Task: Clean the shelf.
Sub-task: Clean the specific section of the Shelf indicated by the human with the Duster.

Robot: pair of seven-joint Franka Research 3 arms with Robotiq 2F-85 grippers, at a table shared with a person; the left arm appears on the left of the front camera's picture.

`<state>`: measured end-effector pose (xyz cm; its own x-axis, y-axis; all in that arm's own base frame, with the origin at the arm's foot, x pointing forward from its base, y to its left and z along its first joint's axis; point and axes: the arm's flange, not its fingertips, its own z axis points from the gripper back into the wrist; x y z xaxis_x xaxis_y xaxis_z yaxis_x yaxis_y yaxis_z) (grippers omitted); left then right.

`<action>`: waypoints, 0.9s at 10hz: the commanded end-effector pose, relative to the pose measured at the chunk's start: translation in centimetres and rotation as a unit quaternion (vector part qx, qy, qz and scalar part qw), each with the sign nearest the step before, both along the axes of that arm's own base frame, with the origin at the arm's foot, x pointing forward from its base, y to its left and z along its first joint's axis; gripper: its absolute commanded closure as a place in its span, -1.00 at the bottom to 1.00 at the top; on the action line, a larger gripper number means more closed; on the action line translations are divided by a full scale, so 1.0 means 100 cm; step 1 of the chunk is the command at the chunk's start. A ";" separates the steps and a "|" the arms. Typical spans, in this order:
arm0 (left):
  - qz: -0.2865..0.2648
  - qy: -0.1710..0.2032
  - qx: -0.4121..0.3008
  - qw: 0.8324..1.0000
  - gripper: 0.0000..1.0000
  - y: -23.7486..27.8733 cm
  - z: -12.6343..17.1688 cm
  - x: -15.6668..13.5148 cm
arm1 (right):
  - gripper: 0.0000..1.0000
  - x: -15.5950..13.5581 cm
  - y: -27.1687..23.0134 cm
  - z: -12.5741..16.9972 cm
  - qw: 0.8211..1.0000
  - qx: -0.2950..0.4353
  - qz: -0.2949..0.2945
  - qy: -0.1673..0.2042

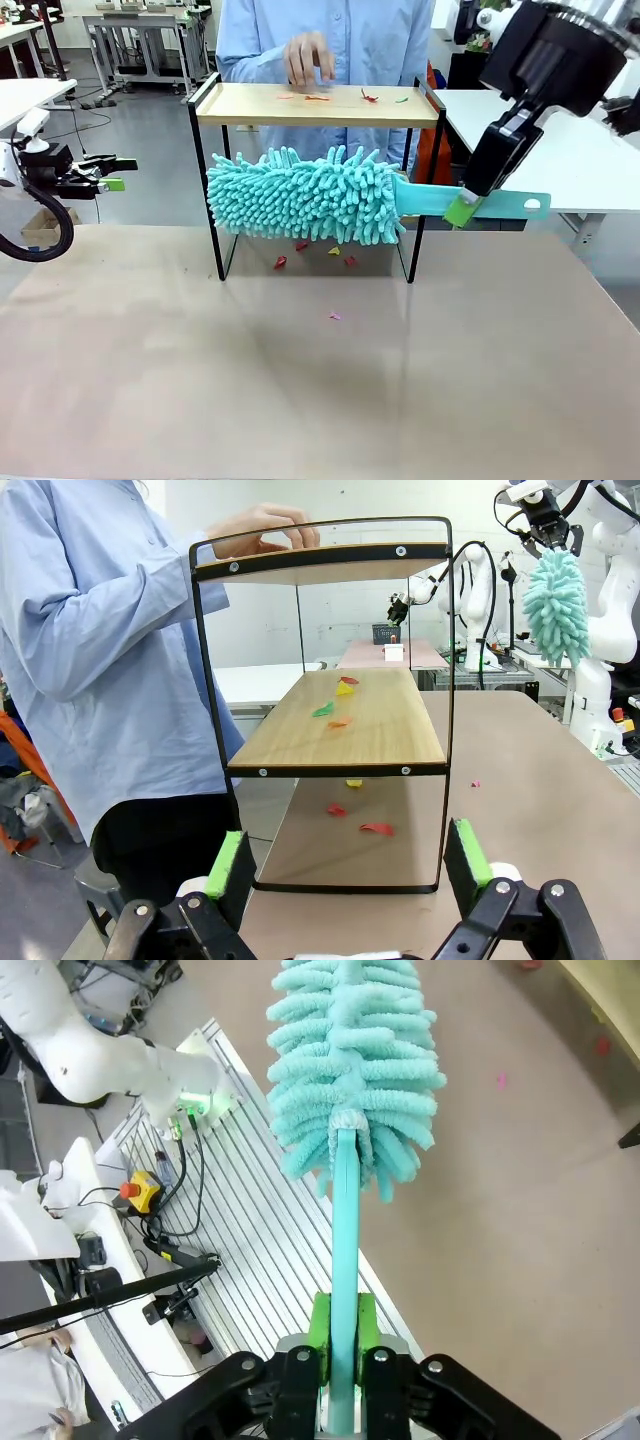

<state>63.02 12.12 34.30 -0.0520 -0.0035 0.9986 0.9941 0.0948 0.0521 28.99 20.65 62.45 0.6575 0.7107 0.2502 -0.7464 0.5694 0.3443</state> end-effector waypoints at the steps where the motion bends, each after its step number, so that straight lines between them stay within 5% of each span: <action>1: 0.002 -0.002 0.002 1.000 -1.00 0.000 0.003 -0.001 | 0.74 -0.018 0.027 0.016 0.999 0.012 -0.035 -0.032; 4: 0.002 -0.002 0.002 1.000 -1.00 0.000 0.003 -0.001 | 0.74 -0.060 0.082 0.065 0.978 0.076 -0.156 -0.114; 9: 0.002 -0.002 0.002 1.000 -1.00 0.000 0.003 -0.001 | 0.74 -0.027 0.203 0.086 0.934 0.101 -0.314 -0.136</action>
<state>63.02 12.12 34.27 -0.0515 -0.0034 0.9987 0.9941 0.0949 0.0516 24.88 38.10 69.77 0.8106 0.1739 0.5592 -0.4272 0.8287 0.3615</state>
